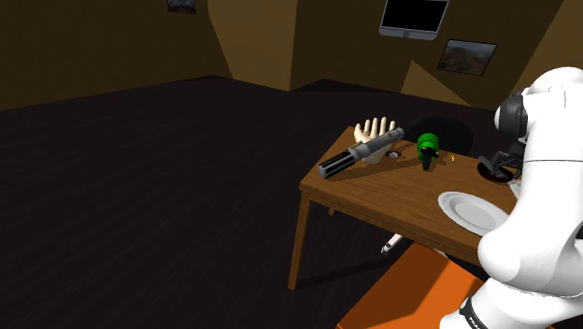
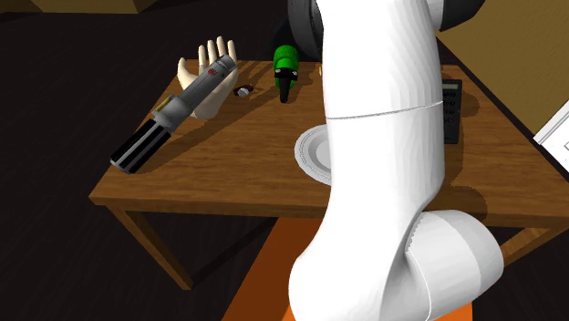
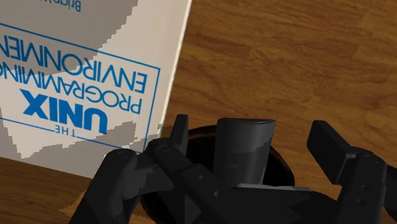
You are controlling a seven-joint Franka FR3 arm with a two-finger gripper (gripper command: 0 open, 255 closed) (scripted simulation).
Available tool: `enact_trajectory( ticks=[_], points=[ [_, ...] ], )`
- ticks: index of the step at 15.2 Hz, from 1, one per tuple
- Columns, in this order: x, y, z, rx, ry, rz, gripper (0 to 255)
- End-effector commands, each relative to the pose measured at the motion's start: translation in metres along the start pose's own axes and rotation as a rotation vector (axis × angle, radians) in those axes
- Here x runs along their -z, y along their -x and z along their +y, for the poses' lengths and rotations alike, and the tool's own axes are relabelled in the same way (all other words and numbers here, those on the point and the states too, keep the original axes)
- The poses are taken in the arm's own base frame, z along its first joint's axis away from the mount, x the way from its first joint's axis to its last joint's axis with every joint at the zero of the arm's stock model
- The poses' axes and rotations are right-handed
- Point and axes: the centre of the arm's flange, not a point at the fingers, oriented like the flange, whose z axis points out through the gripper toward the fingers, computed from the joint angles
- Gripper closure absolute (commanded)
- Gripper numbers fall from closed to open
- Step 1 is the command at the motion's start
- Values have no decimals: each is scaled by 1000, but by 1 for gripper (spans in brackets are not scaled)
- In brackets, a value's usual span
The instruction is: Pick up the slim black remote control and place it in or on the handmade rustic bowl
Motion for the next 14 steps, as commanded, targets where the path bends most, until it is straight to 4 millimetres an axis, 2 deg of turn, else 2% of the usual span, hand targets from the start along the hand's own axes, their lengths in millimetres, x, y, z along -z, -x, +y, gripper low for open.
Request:
enact_trajectory(
  ticks=[1,2,6,14],
  points=[
    [0,0,0,0,0,0,0],
    [0,0,0,0,0,0,0],
    [50,0,0,0,0,0,0],
    [50,0,0,0,0,0,0]
  ],
)
